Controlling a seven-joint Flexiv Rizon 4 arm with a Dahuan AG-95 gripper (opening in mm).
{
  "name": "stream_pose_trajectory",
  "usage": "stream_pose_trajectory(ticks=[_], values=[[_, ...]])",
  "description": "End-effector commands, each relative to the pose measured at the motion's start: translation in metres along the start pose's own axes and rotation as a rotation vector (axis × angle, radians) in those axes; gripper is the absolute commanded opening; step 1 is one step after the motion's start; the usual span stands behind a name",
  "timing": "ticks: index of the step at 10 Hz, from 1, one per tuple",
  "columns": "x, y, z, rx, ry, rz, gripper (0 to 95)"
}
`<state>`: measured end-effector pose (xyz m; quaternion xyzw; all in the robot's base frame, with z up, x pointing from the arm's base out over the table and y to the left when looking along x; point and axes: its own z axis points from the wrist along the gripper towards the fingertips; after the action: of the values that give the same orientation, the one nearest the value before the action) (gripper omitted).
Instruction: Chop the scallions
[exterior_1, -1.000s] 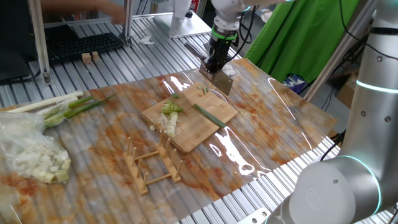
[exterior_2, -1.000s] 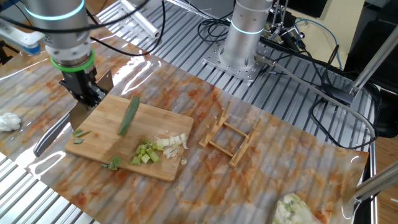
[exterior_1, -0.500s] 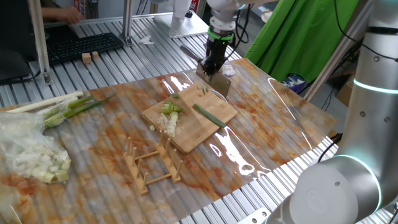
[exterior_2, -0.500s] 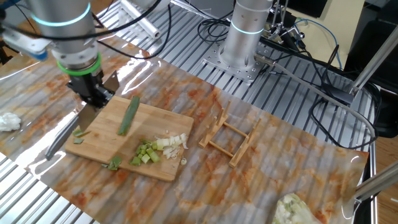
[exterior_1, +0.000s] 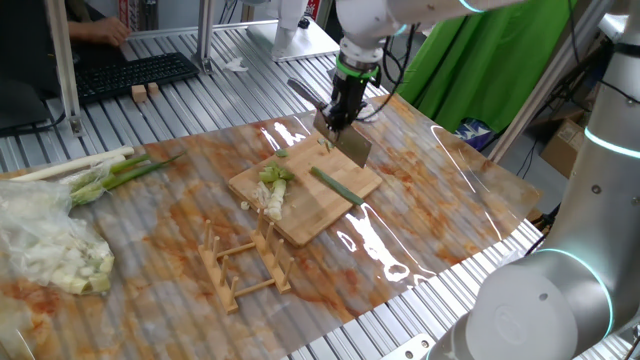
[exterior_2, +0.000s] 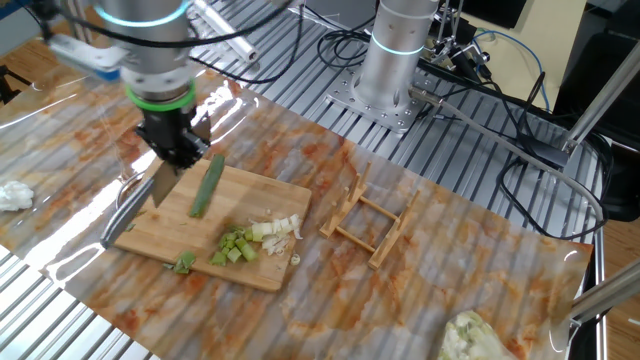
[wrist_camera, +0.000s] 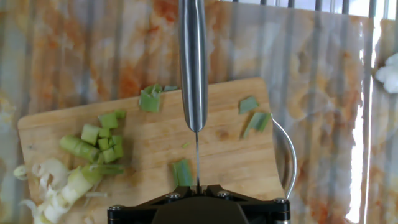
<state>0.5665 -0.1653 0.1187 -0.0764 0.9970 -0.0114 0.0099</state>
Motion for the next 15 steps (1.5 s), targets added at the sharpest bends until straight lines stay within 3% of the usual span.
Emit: stream_pose_trajectory(ticks=[1,8,15], values=[[0.006,0.004,0.005,0.010,0.000,-0.043,0.0],[0.015,0.014,0.025,0.024,-0.021,-0.077,0.0],[0.020,0.011,0.045,0.010,-0.026,-0.084,0.0]])
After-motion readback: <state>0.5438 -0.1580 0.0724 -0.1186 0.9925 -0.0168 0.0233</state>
